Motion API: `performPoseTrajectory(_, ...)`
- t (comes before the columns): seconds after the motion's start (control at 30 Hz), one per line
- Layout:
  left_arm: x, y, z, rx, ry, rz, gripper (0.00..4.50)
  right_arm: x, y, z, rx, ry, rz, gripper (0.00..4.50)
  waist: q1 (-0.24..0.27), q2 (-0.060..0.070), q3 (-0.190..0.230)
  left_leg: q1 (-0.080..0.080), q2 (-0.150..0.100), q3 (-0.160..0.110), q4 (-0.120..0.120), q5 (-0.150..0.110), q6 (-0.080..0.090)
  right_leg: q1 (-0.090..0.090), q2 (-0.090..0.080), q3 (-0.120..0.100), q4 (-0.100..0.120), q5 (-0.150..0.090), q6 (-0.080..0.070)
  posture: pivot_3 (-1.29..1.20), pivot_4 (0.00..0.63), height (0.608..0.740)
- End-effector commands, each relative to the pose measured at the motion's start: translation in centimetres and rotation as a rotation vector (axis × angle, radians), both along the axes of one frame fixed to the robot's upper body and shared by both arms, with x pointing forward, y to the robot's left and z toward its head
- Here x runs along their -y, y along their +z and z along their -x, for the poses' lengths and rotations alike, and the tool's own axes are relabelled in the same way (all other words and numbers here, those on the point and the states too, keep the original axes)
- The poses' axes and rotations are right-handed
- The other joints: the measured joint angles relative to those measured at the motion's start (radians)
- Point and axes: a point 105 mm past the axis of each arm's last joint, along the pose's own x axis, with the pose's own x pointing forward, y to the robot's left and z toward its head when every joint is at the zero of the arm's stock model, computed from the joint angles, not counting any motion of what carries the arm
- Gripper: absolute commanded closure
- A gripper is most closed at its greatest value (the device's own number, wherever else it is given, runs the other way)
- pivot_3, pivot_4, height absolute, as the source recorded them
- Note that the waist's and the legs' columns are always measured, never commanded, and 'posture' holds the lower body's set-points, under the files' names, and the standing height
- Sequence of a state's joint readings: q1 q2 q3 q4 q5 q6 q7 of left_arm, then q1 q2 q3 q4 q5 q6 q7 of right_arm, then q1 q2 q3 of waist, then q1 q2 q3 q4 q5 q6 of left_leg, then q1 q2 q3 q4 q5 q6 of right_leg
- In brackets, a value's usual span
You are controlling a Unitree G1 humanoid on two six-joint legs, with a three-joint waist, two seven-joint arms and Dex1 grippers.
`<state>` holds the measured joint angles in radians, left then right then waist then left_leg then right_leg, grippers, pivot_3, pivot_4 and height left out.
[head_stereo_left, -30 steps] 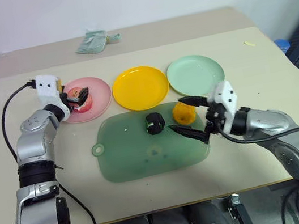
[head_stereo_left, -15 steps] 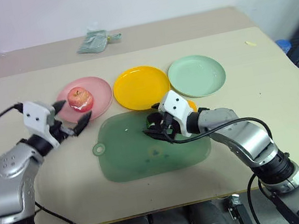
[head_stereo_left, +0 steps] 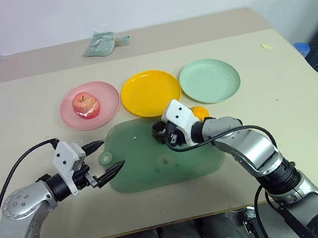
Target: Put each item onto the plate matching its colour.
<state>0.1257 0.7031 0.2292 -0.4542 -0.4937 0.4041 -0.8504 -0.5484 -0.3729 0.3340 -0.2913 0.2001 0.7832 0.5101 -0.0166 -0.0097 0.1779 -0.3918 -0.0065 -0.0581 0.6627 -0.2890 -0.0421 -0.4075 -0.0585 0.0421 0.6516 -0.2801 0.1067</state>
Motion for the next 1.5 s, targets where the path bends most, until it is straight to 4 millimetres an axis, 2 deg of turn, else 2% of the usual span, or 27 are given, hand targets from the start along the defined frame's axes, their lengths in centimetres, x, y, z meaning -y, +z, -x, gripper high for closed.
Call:
performPoseTrajectory(0.03,0.9,0.5,0.5,0.031,-0.040,0.011,0.00,2.0,4.8,-1.5,0.137,-0.085,-0.093,2.70,0.001,0.000,0.000,0.000,0.000,0.000,0.000,0.000,0.000,0.000,0.000,0.000,0.000,0.000,0.000,0.00,0.150,0.740)
performPoseTrajectory(0.13,1.4,0.2,0.6,0.025,-0.060,0.028,0.00,5.0,7.6,-3.9,0.194,-0.225,-0.161,2.70,0.000,0.000,0.000,0.000,0.000,0.000,0.000,0.000,0.000,0.000,0.000,0.000,0.000,0.000,0.000,0.00,0.150,0.740)
performPoseTrajectory(0.2,1.9,0.0,0.6,0.024,-0.077,0.040,0.00,7.6,8.2,-5.9,0.187,-0.355,-0.180,2.70,0.000,0.000,0.000,0.000,0.000,0.000,0.000,0.000,0.000,0.000,0.000,0.000,0.000,0.000,0.000,0.00,0.150,0.740)
performPoseTrajectory(0.3,3.2,-0.2,0.9,0.022,-0.118,0.065,0.00,11.1,6.8,-8.9,0.165,-0.507,-0.132,2.70,0.001,0.000,0.000,0.000,0.000,0.001,0.000,0.000,0.000,0.000,0.000,0.000,0.000,0.000,0.000,0.00,0.150,0.740)
performPoseTrajectory(0.4,4.1,-0.3,1.0,0.023,-0.143,0.081,0.00,12.3,5.5,-10.6,0.142,-0.560,-0.141,2.70,-0.002,0.000,0.000,0.000,-0.001,0.001,0.000,0.000,0.000,0.000,0.000,0.000,-0.001,0.000,0.000,0.00,0.150,0.740)
performPoseTrajectory(0.5,5.0,-0.2,1.2,0.028,-0.159,0.087,0.00,12.3,5.8,-11.2,0.183,-0.532,-0.174,1.81,-0.006,0.002,0.001,0.000,-0.001,0.003,-0.001,0.000,0.000,-0.001,0.001,0.001,0.000,0.000,0.000,0.00,0.150,0.740)
performPoseTrajectory(0.53,5.1,-0.2,1.2,0.028,-0.159,0.087,0.00,12.0,6.4,-11.0,0.211,-0.495,-0.183,1.29,-0.007,0.004,0.002,0.000,0.000,0.003,-0.001,0.000,0.000,-0.002,0.001,0.002,0.000,0.000,0.000,0.00,0.150,0.740)
performPoseTrajectory(0.6,4.9,-0.3,1.2,0.026,-0.147,0.090,0.00,11.0,7.8,-9.3,0.257,-0.366,-0.221,0.28,-0.010,0.006,0.004,0.000,0.000,0.004,-0.002,0.000,0.000,-0.002,0.001,0.003,0.000,0.000,0.000,0.00,0.150,0.740)
performPoseTrajectory(0.63,4.7,-0.4,1.3,0.023,-0.140,0.089,0.00,10.6,8.1,-8.0,0.265,-0.290,-0.228,0.03,-0.010,0.007,0.004,0.000,0.001,0.004,-0.002,0.000,0.000,-0.002,0.001,0.003,0.000,0.000,0.000,0.00,0.150,0.740)
performPoseTrajectory(0.7,4.2,-0.9,1.5,0.012,-0.131,0.082,0.00,9.9,7.8,-5.3,0.245,-0.137,-0.217,0.03,-0.003,0.006,0.003,-0.001,0.001,0.003,-0.002,-0.001,0.001,-0.002,0.002,0.002,0.000,0.000,0.000,0.00,0.150,0.740)
performPoseTrajectory(0.77,3.8,-1.3,1.6,0.006,-0.126,0.077,0.00,9.5,6.4,-2.5,0.168,-0.002,-0.202,0.03,0.004,0.006,0.003,0.000,0.001,0.002,-0.002,-0.001,0.003,0.000,0.001,0.002,-0.002,0.000,0.000,0.00,0.150,0.740)
performPoseTrajectory(0.83,3.6,-1.4,1.6,0.006,-0.124,0.077,0.00,9.4,5.5,-1.0,0.116,0.059,-0.194,0.03,0.005,0.006,0.003,0.000,0.001,0.001,-0.001,-0.001,0.003,0.002,0.001,0.001,-0.003,0.000,0.000,0.00,0.150,0.740)
performPoseTrajectory(0.93,3.5,-1.4,1.6,0.010,-0.127,0.074,0.00,9.1,1.8,0.9,-0.010,0.117,-0.104,0.03,0.002,0.006,0.003,0.001,0.001,0.002,0.001,-0.001,0.003,0.003,0.000,0.001,-0.002,0.000,0.000,0.00,0.150,0.740)
performPoseTrajectory(1.03,3.6,-1.3,1.7,0.016,-0.134,0.073,0.00,9.6,-1.1,0.2,-0.066,0.052,-0.011,0.03,-0.004,0.007,0.003,0.002,0.001,0.002,0.000,-0.001,0.003,0.003,0.001,0.001,-0.002,0.000,0.000,0.00,0.150,0.740)
performPoseTrajectory(1.13,3.6,-1.1,1.6,0.024,-0.129,0.073,0.00,9.5,-1.9,-0.6,-0.098,0.012,-0.010,0.03,-0.002,0.007,0.003,0.002,0.001,0.002,0.000,-0.001,0.002,0.003,0.002,0.001,-0.002,0.000,0.000,0.00,0.150,0.740)
performPoseTrajectory(1.23,2.9,-0.8,1.4,0.032,-0.090,0.068,0.00,8.6,-0.6,-1.1,-0.061,0.010,-0.060,0.88,0.000,0.007,0.003,0.001,0.001,0.002,0.000,-0.001,0.002,0.002,0.002,0.001,-0.002,0.000,0.000,0.00,0.150,0.740)
performPoseTrajectory(1.3,2.0,-0.7,1.2,0.036,-0.051,0.061,0.00,7.9,0.6,-1.4,-0.021,0.013,-0.091,1.79,-0.001,0.007,0.003,0.001,0.001,0.002,0.000,-0.001,0.002,0.002,0.002,0.001,-0.002,0.000,0.000,0.00,0.150,0.740)
performPoseTrajectory(1.37,0.5,-0.3,0.7,0.052,0.029,0.064,0.00,6.7,1.7,-2.0,0.021,0.014,-0.107,1.88,-0.003,0.007,0.003,0.001,0.002,0.002,0.000,-0.001,0.002,0.002,0.002,0.001,-0.002,0.000,0.000,0.00,0.150,0.740)
performPoseTrajectory(1.5,-2.5,0.6,-0.3,0.100,0.199,0.100,0.00,3.7,3.2,-5.0,0.037,-0.079,-0.180,1.88,-0.007,0.007,0.003,0.001,0.002,0.002,0.000,-0.001,0.002,0.001,0.002,0.001,-0.001,0.000,0.000,0.00,0.150,0.740)
